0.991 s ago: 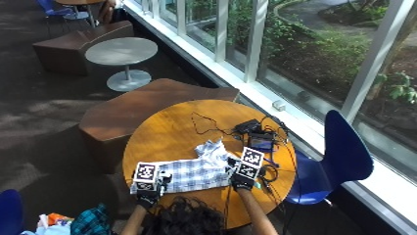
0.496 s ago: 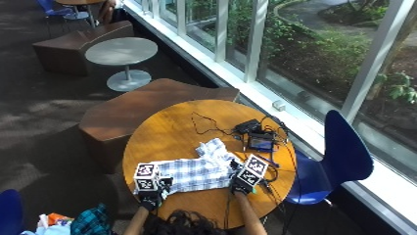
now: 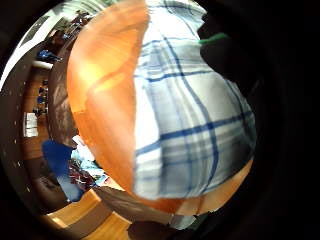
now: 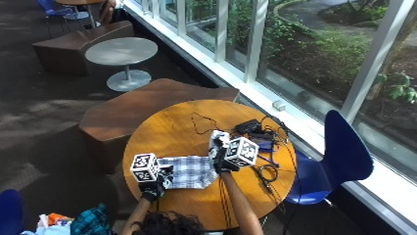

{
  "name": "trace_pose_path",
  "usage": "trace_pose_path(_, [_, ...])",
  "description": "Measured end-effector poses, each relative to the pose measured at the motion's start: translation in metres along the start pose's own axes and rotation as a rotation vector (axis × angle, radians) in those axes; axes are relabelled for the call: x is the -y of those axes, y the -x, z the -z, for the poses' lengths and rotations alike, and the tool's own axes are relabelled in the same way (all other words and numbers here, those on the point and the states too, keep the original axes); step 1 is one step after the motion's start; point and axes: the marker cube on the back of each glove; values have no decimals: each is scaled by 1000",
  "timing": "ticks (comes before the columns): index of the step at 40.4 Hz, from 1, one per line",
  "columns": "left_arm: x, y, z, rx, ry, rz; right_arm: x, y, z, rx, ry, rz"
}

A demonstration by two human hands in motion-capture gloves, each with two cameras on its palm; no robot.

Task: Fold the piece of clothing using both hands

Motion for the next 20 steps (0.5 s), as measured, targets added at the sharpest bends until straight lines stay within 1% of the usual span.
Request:
trace_pose_path(2, [-6, 12, 11, -44, -66, 25, -9, 27, -8, -45, 6, 84])
trace_pose_path(6, [-28, 40, 36, -123, -190, 85, -36, 78, -51, -167, 68, 287])
trace_pose_path(11, [-53, 76, 54, -175, -281, 171, -83, 136, -106, -341, 176, 524])
trace_pose_path(14, [-63, 94, 59, -213, -316, 218, -108, 154, -146, -437, 249, 608])
trace_pose_path(16, [-73, 111, 60, -255, -342, 265, -123, 160, -174, -497, 292, 646])
trace_pose_path(18, [-82, 125, 61, -293, -362, 308, -137, 162, -200, -546, 333, 671])
trace_pose_path(20, [-88, 134, 60, -320, -371, 333, -149, 161, -220, -583, 370, 681])
